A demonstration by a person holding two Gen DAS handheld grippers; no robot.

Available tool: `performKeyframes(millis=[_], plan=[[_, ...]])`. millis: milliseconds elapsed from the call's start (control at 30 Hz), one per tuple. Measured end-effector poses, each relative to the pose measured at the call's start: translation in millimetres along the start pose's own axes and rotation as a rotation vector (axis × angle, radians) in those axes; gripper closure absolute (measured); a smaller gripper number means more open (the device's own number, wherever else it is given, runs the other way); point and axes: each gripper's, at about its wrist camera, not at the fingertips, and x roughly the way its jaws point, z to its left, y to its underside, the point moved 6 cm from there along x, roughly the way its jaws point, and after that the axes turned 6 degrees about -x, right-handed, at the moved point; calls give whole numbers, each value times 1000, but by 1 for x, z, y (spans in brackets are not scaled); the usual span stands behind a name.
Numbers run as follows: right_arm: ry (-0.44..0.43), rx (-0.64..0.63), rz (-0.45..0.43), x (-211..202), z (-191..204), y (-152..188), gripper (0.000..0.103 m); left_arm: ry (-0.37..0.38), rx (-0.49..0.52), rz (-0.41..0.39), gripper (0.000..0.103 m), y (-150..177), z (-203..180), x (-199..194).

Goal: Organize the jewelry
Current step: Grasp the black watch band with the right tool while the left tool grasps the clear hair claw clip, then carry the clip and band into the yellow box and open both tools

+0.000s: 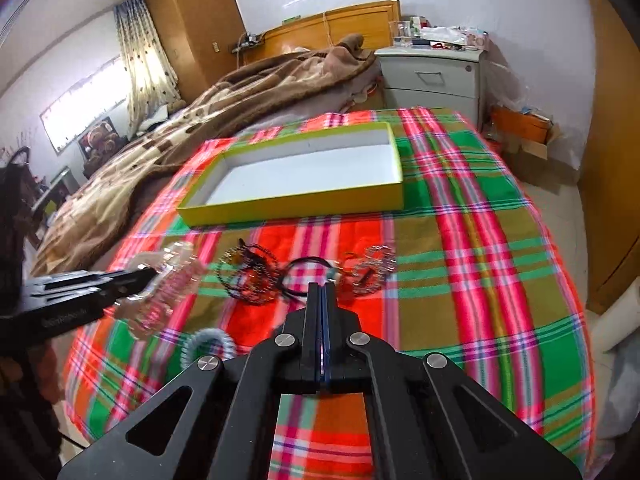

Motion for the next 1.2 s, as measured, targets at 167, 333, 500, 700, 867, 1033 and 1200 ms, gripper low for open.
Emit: performKeyframes(millis=[167,333,500,700,867,1033,1200], plan=[[1,28,35,3,-13,9,99,-5,8,-13,91,1,-2,-5],[24,-41,114,19,-8,15,86,10,13,-29,91,-1,-6,-11],[34,-77,184,37,-6,22,86,11,16,-27,90,-3,-6,-12],[66,-109,201,40,-6,26,98,10,15,-38,90,-10,-4,-16],[33,-95,171,31,-7,20,98,9,20,-47,90,-16,-2,-20],[-6,-54,112,14,-10,1,98,13,16,-68,90,-24,1,-26],[3,-54,65,5,-13,-28,98,24,14,-76,90,-40,4,-27]])
